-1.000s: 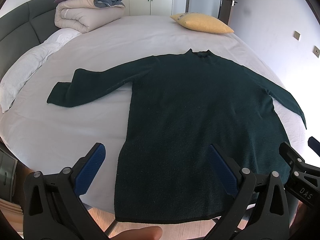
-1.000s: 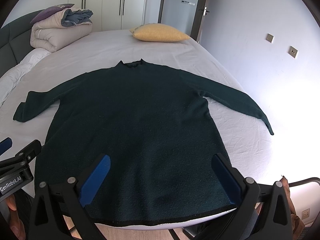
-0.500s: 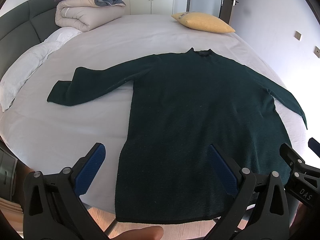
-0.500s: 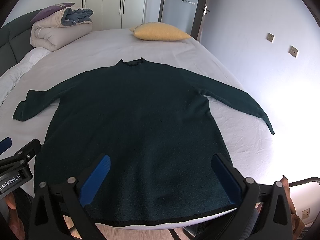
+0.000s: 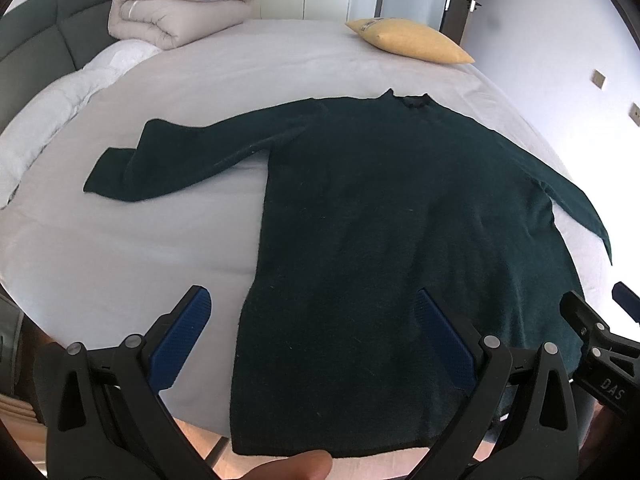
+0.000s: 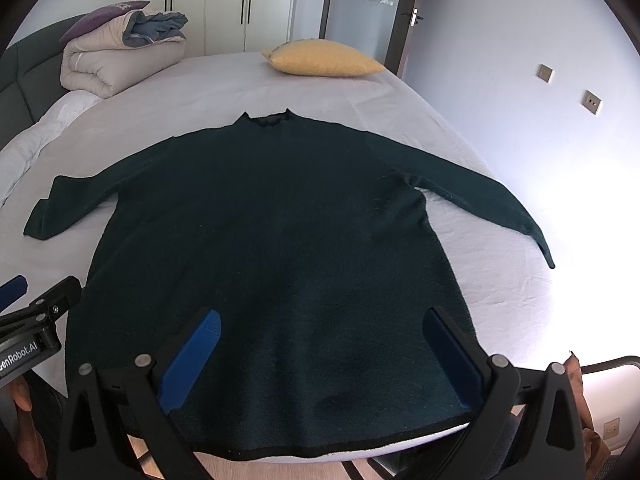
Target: Fold small clothes
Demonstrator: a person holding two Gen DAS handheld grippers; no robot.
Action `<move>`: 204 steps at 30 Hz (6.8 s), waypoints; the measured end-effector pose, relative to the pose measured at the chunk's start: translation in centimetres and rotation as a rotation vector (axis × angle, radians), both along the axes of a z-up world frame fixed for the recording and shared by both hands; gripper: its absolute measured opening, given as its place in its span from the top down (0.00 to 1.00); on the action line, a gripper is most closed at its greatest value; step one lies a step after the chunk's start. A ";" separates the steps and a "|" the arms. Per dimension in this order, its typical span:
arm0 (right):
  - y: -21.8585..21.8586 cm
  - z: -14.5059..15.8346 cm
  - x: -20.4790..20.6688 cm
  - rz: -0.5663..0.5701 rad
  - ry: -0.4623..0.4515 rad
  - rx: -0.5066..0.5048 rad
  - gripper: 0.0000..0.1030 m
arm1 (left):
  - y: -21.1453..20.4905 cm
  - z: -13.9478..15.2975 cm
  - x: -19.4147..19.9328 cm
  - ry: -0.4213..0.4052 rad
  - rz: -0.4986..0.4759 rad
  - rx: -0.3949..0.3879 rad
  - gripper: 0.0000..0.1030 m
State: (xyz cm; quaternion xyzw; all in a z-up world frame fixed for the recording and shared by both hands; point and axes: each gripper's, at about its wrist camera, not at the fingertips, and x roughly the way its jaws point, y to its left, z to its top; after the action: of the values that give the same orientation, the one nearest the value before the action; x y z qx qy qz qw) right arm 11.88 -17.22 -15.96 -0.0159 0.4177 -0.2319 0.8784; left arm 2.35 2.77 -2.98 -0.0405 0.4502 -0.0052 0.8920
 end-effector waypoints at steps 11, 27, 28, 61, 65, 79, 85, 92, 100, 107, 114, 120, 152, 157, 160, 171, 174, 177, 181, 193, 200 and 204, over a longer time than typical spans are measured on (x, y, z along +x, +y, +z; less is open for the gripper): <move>1.0 0.0 2.9 0.061 0.000 -0.004 0.00 | 9.9 -1.2 4.6 0.015 0.137 -0.244 0.00; 2.8 0.3 8.6 0.166 -0.007 0.053 0.00 | 28.3 -4.8 9.0 -0.091 0.432 -0.735 0.00; 2.8 0.1 8.8 0.167 -0.002 0.058 0.00 | 29.5 -5.6 9.2 -0.090 0.450 -0.784 0.00; 1.4 -2.2 10.7 0.176 0.008 0.198 0.00 | 41.2 -17.0 16.5 -0.166 0.715 -1.311 0.92; 0.0 -2.1 10.0 0.152 -0.016 0.224 0.00 | 38.6 -9.6 18.9 -0.251 0.530 -1.085 0.93; -11.1 -1.1 8.5 0.011 -0.135 0.410 0.00 | 1.6 -3.1 27.1 -0.179 -0.335 -0.191 0.93; -14.0 -2.1 11.8 0.033 -0.124 0.534 0.00 | -2.9 -10.3 25.9 -0.096 -0.392 0.121 0.93; -15.6 -4.9 16.8 0.017 -0.101 0.843 0.03 | -3.1 -11.0 22.2 -0.167 -0.443 0.223 0.92; -15.0 -7.9 20.4 -0.022 -0.002 1.047 0.11 | -3.7 -11.5 19.2 -0.193 -0.514 0.269 0.91; -11.7 -8.1 23.3 0.077 0.074 0.927 0.45 | -2.9 -11.8 21.0 -0.180 -0.498 0.213 0.91; -10.5 -6.8 24.5 0.167 0.094 0.732 0.89 | -1.2 -10.9 20.8 -0.183 -0.479 0.143 0.91; -12.8 -3.5 24.7 0.167 0.033 0.554 0.90 | 2.2 -9.1 19.9 -0.225 -0.414 -0.009 0.89; -20.8 -5.3 23.8 -0.007 0.014 0.453 0.90 | 12.9 -8.1 33.2 -0.127 -0.086 -0.030 0.90; -21.0 -5.4 23.6 -0.003 0.005 0.472 0.90 | 11.3 -9.9 34.9 -0.062 -0.199 0.049 0.90; -21.2 -5.4 23.4 0.000 0.003 0.476 0.90 | 9.9 -12.2 38.0 0.021 -0.277 0.156 0.90; -21.4 -5.5 23.0 -0.003 -0.005 0.483 0.89 | 10.4 -11.9 43.4 0.004 -0.277 0.245 0.90; -21.4 -5.5 23.0 -0.004 -0.012 0.494 0.89 | 12.7 -9.4 41.7 -0.049 -0.222 0.142 0.90; -21.5 -5.6 23.0 0.001 -0.012 0.493 0.89 | 12.3 -8.0 39.1 -0.075 -0.263 0.126 0.90; -21.6 -5.8 23.0 -0.005 -0.014 0.494 0.88 | 9.0 -9.9 37.2 -0.034 -0.373 0.194 0.90; -21.1 -5.5 21.7 0.048 0.035 0.476 0.82 | 7.6 -14.4 39.0 0.004 -0.357 0.268 0.90; -21.5 -4.8 22.8 -0.001 0.021 0.387 0.94 | 6.5 -14.5 37.6 -0.006 -0.329 0.284 0.90; -21.4 -5.9 22.9 0.022 0.054 0.322 0.94 | 6.0 -14.7 37.6 -0.017 -0.315 0.295 0.90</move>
State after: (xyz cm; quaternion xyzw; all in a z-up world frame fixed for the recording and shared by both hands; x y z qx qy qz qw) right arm 34.81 -38.60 -21.86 0.1143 0.4726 -0.1521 0.8605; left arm 39.97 8.82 -17.68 0.1612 0.4392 -0.0788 0.8803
